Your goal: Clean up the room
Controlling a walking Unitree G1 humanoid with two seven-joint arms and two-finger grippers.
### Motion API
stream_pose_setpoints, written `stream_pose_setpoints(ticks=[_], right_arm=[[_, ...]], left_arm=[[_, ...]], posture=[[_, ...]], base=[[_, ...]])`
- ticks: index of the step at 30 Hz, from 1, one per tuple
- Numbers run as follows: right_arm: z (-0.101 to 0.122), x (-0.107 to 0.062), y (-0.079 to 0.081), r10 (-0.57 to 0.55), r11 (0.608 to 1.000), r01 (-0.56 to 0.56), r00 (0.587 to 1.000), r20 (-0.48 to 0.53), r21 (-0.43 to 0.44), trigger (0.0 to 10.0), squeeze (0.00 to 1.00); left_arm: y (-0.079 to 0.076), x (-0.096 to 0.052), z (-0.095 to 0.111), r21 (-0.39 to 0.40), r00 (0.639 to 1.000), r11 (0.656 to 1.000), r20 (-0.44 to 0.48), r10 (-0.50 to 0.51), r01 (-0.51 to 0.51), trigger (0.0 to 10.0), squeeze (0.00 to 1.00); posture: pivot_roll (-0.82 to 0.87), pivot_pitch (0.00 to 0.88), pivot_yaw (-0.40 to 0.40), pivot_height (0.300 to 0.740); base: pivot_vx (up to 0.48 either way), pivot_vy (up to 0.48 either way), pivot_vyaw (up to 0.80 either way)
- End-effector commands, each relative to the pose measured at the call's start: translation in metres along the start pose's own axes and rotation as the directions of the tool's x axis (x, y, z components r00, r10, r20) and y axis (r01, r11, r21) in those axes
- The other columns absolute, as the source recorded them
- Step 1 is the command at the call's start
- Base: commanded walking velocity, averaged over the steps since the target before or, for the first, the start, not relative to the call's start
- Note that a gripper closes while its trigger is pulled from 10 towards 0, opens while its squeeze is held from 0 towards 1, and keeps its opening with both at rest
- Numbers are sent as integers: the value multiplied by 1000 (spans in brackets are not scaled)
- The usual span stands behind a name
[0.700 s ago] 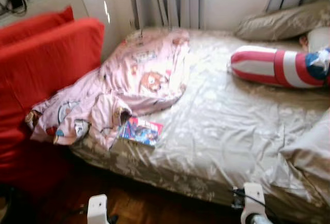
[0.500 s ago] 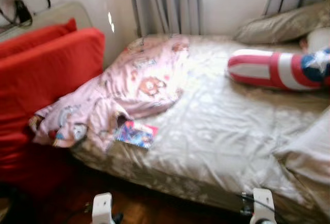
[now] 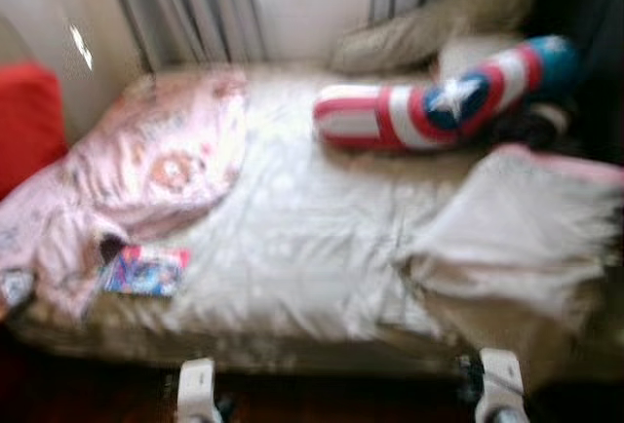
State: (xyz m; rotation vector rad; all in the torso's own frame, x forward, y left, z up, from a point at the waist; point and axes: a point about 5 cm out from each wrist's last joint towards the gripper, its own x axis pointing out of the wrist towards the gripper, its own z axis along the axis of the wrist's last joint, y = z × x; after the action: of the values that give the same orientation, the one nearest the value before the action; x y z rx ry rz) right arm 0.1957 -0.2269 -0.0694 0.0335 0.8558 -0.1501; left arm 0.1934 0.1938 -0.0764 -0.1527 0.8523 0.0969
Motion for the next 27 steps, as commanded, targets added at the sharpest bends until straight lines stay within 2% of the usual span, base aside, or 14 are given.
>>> stream_pose_setpoints(ticks=[1,11,16,21,27], right_arm=[[-2,1,11,27,1000,-27,1000,-3,12,10000,0],[-2,1,11,27,999,-27,1000,4,21,10000,0],[-2,1,12,30,999,-30,1000,0,18,10000,0],[-2,1,11,31,999,-31,1000,5,20,10000,0],[-2,0,12,31,999,-31,999,11,23,10000,0]], left_arm=[[12,-3,-7,18,999,999,-28,30,-30,10000,0],[13,-4,-8,20,999,999,-30,31,-30,10000,0],[13,-4,-9,17,999,999,-35,33,-33,10000,0],[13,-4,-10,10,999,999,-36,35,-35,10000,0],[11,-3,-9,9,999,999,-28,36,-36,10000,0]], posture=[[-2,0,91,740],[-3,0,93,740],[-6,0,92,740],[-6,0,92,740],[-14,0,99,740]], base=[[0,-356,0],[0,-364,0],[0,-368,-739],[0,0,-739],[0,0,0]])
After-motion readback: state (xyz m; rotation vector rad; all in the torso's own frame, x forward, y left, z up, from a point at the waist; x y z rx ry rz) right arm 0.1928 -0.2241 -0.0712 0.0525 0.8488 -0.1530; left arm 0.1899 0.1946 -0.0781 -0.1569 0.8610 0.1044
